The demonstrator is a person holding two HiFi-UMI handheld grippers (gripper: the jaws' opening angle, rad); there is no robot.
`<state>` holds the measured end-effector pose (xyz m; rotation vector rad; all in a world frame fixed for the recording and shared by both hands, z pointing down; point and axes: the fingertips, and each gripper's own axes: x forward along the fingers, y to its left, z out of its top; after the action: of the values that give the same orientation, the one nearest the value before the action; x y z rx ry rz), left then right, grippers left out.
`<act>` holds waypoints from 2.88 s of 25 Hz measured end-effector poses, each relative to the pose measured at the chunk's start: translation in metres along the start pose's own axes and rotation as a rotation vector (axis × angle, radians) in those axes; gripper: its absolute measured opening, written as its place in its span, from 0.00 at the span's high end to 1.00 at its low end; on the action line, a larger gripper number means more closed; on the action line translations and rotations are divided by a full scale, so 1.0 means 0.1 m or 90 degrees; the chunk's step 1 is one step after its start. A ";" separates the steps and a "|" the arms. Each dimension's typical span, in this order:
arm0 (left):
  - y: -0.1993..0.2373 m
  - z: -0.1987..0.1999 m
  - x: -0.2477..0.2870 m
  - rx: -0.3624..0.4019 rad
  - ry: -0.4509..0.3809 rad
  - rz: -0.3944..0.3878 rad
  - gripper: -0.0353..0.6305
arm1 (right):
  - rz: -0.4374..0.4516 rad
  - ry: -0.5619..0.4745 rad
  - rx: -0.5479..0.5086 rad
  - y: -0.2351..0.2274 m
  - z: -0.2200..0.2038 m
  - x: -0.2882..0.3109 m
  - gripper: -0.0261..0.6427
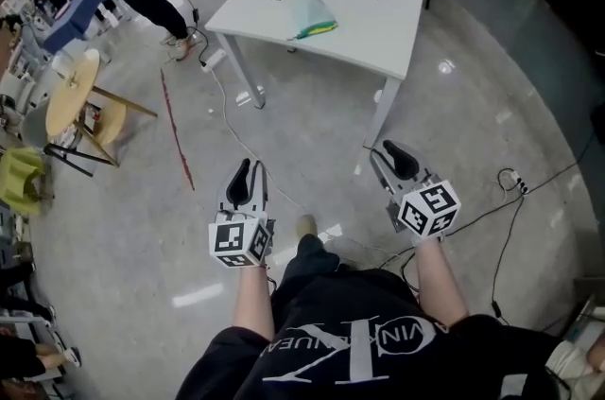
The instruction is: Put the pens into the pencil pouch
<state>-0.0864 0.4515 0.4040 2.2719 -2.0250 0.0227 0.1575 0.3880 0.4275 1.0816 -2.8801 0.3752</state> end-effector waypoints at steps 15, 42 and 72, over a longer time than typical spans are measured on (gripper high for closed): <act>0.83 0.20 1.52 0.006 0.013 -0.087 0.82 | -0.067 -0.021 0.034 -0.52 0.26 1.29 0.72; 0.98 0.15 2.88 0.002 0.035 -0.112 0.78 | -0.055 0.014 0.012 -1.51 0.53 2.21 0.69; 0.36 -0.33 4.59 0.037 0.134 -0.018 0.72 | 0.198 0.138 0.005 -2.70 0.52 3.31 0.67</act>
<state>-0.0673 -0.0039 0.4739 2.2240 -1.9094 0.3088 0.0861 -0.0343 0.4747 0.5491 -2.8466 0.4820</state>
